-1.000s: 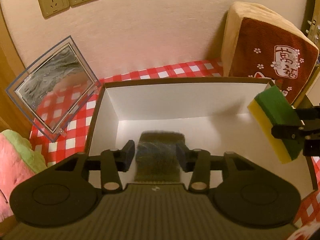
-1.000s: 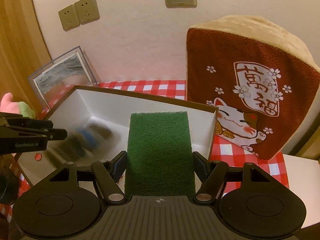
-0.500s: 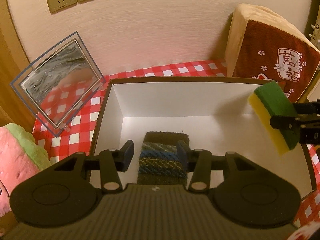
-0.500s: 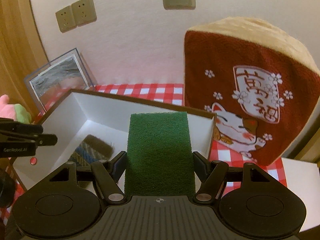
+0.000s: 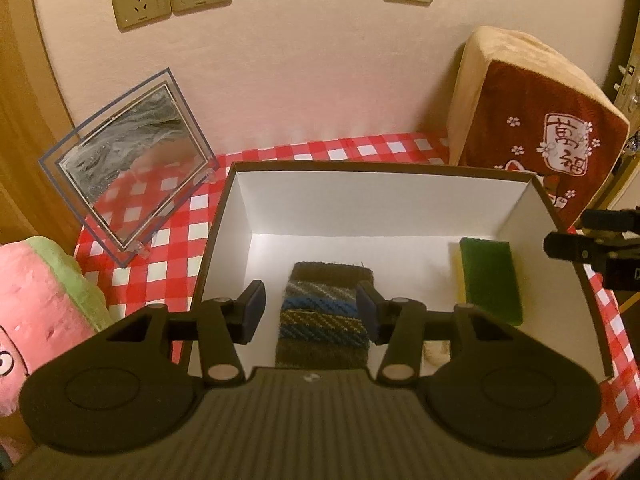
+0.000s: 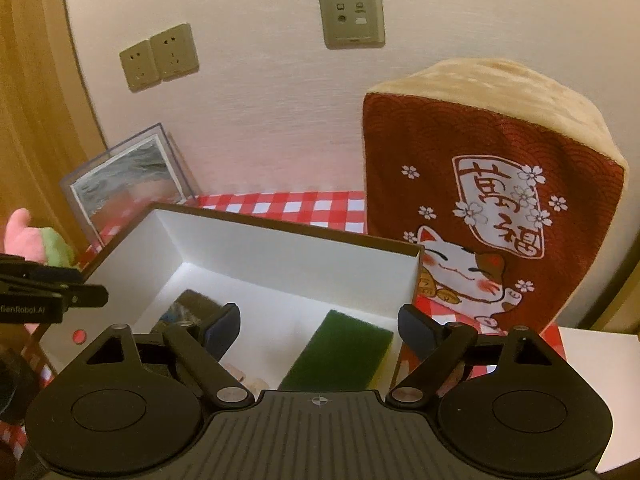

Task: Organize soft objects
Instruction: 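Withdraw both tools up and out of the box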

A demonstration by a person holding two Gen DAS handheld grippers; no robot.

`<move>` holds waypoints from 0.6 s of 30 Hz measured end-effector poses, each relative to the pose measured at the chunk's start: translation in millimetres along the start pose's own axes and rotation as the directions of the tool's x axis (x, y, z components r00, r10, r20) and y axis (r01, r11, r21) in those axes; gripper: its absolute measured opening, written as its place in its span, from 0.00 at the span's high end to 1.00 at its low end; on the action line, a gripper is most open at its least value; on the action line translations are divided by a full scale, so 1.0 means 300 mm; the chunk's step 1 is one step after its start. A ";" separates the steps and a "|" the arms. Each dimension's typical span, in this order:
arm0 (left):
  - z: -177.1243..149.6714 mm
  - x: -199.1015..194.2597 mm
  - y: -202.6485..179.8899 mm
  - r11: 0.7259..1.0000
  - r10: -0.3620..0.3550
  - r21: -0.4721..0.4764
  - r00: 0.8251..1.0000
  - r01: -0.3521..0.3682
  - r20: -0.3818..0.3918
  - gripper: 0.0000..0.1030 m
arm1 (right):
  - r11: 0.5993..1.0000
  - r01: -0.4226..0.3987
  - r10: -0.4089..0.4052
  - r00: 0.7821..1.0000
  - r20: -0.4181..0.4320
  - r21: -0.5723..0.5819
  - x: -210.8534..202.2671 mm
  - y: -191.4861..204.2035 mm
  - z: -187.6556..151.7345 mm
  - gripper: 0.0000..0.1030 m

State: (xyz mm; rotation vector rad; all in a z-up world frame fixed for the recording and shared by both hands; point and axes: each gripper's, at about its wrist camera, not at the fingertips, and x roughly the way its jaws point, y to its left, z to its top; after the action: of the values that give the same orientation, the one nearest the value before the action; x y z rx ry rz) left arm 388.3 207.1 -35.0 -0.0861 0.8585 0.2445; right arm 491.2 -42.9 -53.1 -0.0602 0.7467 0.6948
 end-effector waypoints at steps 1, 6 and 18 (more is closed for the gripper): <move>-0.001 -0.009 0.000 1.000 -0.001 0.000 1.000 0.001 0.003 0.53 | 1.000 -0.004 0.004 1.000 0.000 0.001 -0.008 0.001 -0.003 0.17; -0.012 -0.060 -0.003 1.000 -0.002 -0.005 1.000 0.002 0.016 0.49 | 0.999 -0.029 0.029 1.000 0.001 0.014 -0.059 0.009 -0.027 0.17; -0.081 -0.218 -0.014 0.999 -0.011 -0.037 0.999 0.012 0.035 0.47 | 0.996 -0.079 0.079 0.997 0.011 0.038 -0.215 0.042 -0.103 0.17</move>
State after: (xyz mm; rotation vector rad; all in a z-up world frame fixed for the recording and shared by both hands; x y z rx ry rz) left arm 330.4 187.2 -1.6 -0.1215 0.8184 0.2507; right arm 431.1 -78.2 -32.3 0.0074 0.7557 0.7552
